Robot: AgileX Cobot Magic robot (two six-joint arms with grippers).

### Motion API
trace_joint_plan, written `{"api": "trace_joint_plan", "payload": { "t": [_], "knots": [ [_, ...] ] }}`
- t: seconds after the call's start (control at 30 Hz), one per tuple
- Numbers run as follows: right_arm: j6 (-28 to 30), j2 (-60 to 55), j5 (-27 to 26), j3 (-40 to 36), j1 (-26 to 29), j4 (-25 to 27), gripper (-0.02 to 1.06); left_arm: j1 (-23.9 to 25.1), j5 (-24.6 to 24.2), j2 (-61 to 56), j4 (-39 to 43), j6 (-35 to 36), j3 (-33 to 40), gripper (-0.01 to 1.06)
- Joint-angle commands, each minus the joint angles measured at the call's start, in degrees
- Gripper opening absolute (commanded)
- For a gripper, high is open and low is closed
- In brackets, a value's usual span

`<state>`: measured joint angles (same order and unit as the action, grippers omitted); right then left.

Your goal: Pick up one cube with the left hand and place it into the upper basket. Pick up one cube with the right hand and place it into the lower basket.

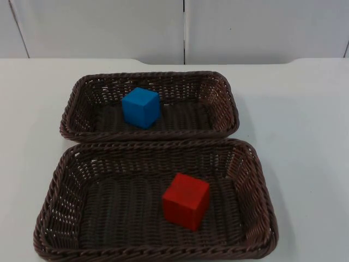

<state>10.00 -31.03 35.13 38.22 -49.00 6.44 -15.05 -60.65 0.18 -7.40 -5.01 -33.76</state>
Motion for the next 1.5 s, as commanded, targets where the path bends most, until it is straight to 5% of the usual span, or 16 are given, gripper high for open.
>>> {"api": "trace_joint_plan", "payload": {
  "t": [0.0, 0.2, 0.47, 0.8, 1.47],
  "knots": [
    [-0.35, 2.12, 1.51, -0.73, -0.29, -0.18, 0.69, -0.36, -2.13, -0.18, -2.15, -1.44, 0.62, 1.05],
    [-1.48, 8.85, 6.92, -0.84, -0.29, -0.43, 0.69, -0.36, -2.61, -0.18, -4.95, -7.16, 1.55, 1.05],
    [-11.09, 19.35, 16.27, -0.84, -0.29, -10.38, 0.69, -0.36, -1.16, -0.18, -3.2, -4.02, 5.45, 1.05],
    [-13.12, 29.64, 23.39, -3.83, -0.29, -11.33, 0.69, -0.25, -1.16, -0.18, 0.54, -1.53, 5.33, 1.05],
    [-15.58, 31.03, 26.76, -8.65, -0.29, -13.78, 0.69, -0.25, -1.05, -0.18, 1.21, -1.07, 5.33, 1.05]
  ]
}}
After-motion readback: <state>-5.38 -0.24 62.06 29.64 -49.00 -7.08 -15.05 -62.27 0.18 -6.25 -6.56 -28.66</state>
